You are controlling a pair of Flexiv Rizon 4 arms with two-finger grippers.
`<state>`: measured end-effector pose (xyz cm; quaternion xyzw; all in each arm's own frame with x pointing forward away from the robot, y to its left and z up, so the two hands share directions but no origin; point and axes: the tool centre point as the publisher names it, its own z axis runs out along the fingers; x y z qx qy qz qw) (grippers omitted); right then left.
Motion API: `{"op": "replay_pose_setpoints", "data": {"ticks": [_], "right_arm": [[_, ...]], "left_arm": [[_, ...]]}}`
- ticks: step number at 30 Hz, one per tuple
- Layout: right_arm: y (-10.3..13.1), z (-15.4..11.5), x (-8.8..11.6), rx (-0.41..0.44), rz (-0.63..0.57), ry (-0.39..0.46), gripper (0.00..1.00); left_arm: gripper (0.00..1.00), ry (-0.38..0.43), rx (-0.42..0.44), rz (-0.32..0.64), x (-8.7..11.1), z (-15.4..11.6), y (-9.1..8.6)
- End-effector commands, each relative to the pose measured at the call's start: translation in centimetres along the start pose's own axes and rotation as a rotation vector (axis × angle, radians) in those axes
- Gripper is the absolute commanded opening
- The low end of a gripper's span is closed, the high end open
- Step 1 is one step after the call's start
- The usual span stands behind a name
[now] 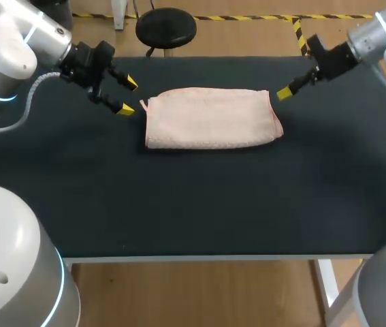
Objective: Fold the towel
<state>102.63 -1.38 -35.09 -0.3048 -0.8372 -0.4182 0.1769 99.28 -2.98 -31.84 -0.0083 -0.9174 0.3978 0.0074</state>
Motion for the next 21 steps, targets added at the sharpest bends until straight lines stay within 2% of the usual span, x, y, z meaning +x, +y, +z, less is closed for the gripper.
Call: {"op": "replay_pose_setpoints", "data": {"ticks": [1,9,21], "right_arm": [[-0.9,0.8,-0.7,-0.549,0.644,0.269,1.00],[-1.8,1.5,-1.5,-0.427,0.694,0.198,1.00],[-1.8,2.6,-1.7,-0.205,0.672,0.183,1.00]], "left_arm": [[1.00,-0.001,0.001,0.001,0.0,0.1,0.1],[1.00,-0.001,0.001,0.001,0.0,0.1,0.1],[1.00,-0.001,0.001,0.001,0.0,0.1,0.1]]}}
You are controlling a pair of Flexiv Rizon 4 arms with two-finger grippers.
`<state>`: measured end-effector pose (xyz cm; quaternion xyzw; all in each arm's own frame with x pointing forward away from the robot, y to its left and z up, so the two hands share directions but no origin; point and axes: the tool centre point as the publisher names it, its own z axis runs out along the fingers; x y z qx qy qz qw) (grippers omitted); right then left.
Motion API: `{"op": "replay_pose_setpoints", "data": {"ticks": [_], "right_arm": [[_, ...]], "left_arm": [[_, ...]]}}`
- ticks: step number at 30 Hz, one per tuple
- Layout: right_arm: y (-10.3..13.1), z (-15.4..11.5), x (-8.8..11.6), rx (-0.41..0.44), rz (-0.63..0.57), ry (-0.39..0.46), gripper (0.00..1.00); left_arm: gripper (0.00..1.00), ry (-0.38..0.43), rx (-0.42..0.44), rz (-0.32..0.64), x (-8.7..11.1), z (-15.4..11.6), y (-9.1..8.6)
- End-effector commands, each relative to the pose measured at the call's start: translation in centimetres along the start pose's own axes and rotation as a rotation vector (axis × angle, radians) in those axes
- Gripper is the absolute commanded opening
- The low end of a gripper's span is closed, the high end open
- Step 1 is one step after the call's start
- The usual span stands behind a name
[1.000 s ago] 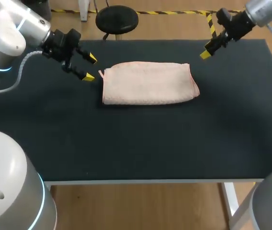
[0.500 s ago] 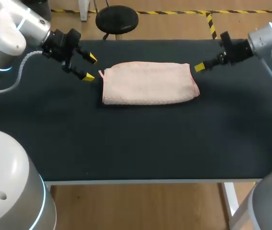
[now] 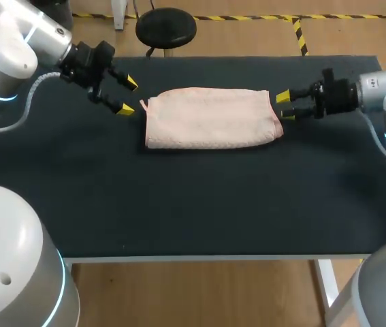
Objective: Fold the towel
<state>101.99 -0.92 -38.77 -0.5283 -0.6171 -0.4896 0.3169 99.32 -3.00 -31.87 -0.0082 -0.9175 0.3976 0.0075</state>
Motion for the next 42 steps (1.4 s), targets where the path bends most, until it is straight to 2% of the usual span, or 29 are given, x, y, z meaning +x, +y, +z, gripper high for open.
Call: {"op": "replay_pose_setpoints", "data": {"ticks": [1,8,19,34,42], "right_arm": [[0.6,0.3,0.0,0.103,0.065,-0.035,1.00],[0.8,0.9,-0.5,0.193,0.056,-0.079,1.00],[0.5,1.9,-1.3,0.266,0.091,-0.108,1.00],[-0.1,4.8,-0.6,0.288,0.108,-0.102,1.00],[0.0,6.2,0.3,0.273,0.115,-0.095,1.00]], "left_arm": [[1.00,-0.001,0.002,0.001,0.0,0.0,0.1],[1.00,-0.001,0.002,0.001,0.0,0.0,0.1],[1.00,-0.001,0.002,0.001,0.0,0.0,0.1],[1.00,-0.001,0.002,0.001,0.0,0.0,0.1],[1.00,-0.001,0.002,0.001,0.0,0.0,0.1]]}}
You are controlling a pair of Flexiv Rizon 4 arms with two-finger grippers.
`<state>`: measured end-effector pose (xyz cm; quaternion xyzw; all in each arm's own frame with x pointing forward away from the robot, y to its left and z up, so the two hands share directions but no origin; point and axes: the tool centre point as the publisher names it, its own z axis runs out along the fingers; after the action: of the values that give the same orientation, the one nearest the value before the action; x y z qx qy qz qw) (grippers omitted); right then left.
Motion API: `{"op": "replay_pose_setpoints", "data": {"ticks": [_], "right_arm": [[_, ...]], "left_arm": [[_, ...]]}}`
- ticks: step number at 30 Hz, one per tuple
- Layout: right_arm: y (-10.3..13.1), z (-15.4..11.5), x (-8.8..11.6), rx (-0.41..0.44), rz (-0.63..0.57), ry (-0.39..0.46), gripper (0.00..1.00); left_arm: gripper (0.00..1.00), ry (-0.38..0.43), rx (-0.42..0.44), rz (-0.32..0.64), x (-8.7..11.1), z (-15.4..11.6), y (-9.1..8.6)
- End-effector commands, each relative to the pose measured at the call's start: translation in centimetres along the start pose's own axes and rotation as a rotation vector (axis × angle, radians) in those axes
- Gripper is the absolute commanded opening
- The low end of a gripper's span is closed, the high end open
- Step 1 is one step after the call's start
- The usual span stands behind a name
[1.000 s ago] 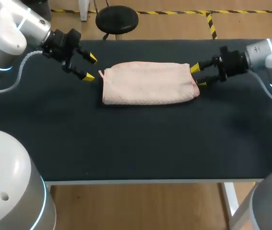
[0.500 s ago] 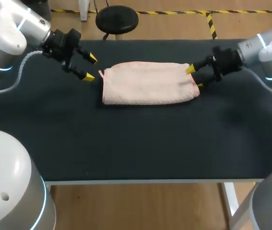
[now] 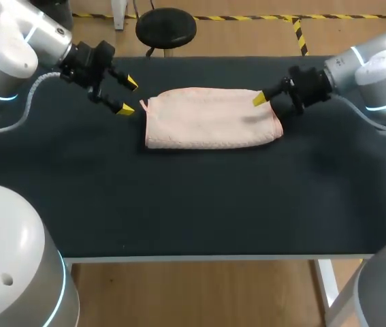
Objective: Fold the towel
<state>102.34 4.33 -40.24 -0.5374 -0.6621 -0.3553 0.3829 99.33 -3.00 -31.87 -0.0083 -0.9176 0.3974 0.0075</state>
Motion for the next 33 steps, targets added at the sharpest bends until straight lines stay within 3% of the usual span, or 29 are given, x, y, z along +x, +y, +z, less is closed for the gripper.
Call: {"op": "replay_pose_setpoints", "data": {"ticks": [1,3,4,5,6,7,16,20,33], "right_arm": [[0.5,0.7,0.2,-0.003,0.001,0.003,1.00],[0.5,0.8,0.4,-0.011,0.000,0.000,1.00],[0.6,0.8,0.5,-0.016,0.001,-0.002,0.86],[0.6,0.8,0.6,-0.023,0.004,-0.006,0.35],[0.6,0.8,0.6,-0.025,0.005,-0.008,0.14],[0.7,0.8,0.7,-0.028,0.007,-0.012,0.00],[1.6,1.1,2.6,-0.034,0.012,-0.097,0.00],[2.8,2.4,4.1,-0.031,0.008,-0.136,0.00],[5.6,12.4,10.4,0.066,-0.064,-0.124,0.00]], "left_arm": [[1.00,-0.002,0.002,0.001,0.0,0.1,0.1],[1.00,-0.002,0.002,0.001,0.0,0.1,0.1],[1.00,-0.002,0.002,0.001,0.0,0.1,0.1],[1.00,-0.002,0.002,0.001,0.0,0.1,0.1],[1.00,-0.002,0.002,0.001,0.0,0.1,0.1],[1.00,-0.002,0.002,0.001,0.0,0.1,0.1],[1.00,-0.002,0.002,0.001,0.0,0.1,0.1],[1.00,-0.002,0.002,0.001,0.0,0.1,0.1],[1.00,-0.002,0.002,0.001,0.0,0.1,0.1]]}}
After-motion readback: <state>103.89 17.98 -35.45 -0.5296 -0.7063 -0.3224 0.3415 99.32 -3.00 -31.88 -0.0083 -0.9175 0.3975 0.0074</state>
